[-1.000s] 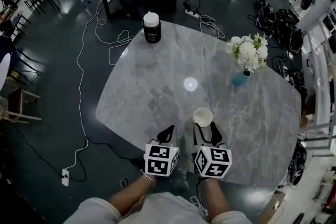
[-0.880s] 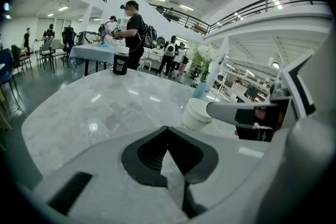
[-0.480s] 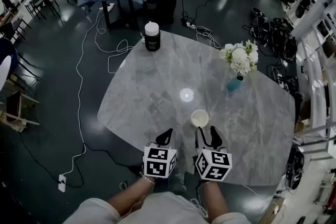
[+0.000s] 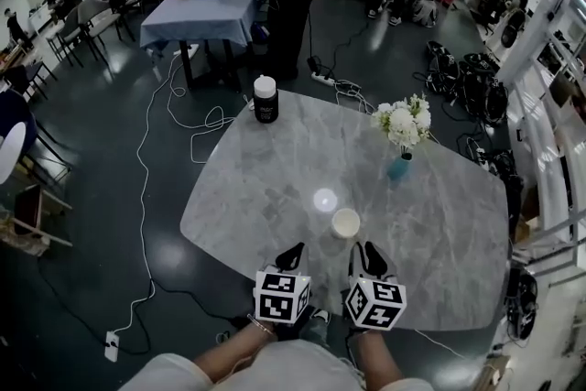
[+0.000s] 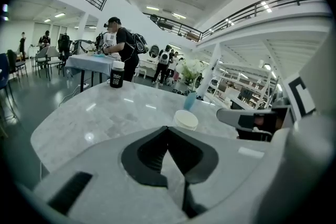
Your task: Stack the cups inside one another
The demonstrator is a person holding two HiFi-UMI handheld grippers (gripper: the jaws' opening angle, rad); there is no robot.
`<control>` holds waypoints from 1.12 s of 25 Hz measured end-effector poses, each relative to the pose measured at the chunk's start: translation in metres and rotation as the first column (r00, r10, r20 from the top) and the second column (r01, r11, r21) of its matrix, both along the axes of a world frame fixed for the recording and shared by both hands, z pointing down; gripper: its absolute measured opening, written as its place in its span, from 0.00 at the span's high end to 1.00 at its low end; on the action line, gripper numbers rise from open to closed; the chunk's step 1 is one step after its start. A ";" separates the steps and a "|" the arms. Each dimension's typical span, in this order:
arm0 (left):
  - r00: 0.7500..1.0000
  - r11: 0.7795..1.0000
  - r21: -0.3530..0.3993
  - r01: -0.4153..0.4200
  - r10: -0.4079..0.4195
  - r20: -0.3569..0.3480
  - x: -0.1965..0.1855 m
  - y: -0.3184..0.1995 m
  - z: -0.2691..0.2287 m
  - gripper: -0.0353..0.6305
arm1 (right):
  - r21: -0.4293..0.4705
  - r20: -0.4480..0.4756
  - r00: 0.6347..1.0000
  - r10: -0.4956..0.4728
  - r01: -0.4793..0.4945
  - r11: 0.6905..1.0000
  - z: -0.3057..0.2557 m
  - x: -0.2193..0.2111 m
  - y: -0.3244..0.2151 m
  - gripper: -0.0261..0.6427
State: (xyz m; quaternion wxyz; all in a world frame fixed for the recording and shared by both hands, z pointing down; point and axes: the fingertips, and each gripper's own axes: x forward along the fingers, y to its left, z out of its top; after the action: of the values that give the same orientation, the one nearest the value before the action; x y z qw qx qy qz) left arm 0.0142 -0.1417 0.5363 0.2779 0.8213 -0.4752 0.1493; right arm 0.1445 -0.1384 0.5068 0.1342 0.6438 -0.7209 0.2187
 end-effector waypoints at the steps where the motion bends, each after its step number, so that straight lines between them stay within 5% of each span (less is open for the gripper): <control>1: 1.000 1.000 0.004 -0.005 0.005 0.002 -0.001 0.001 -0.001 0.96 | 0.003 0.004 1.000 0.006 -0.006 1.000 0.000 0.000 0.002 0.84; 14: 0.996 0.994 0.061 -0.086 0.085 0.011 -0.013 0.020 -0.024 0.96 | 0.022 -0.007 0.997 0.072 -0.072 0.997 -0.009 -0.005 0.026 0.93; 28: 0.972 0.968 0.087 -0.234 0.233 0.015 -0.015 0.064 -0.025 0.96 | 0.040 0.014 0.952 0.306 -0.306 0.951 -0.023 0.010 0.119 0.93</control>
State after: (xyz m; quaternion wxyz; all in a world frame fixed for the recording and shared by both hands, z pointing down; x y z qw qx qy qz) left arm -0.0010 -0.0774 0.5115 0.2209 0.8826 -0.3820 0.1620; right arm 0.1548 -0.0190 0.4837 0.0824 0.7494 -0.6174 0.2244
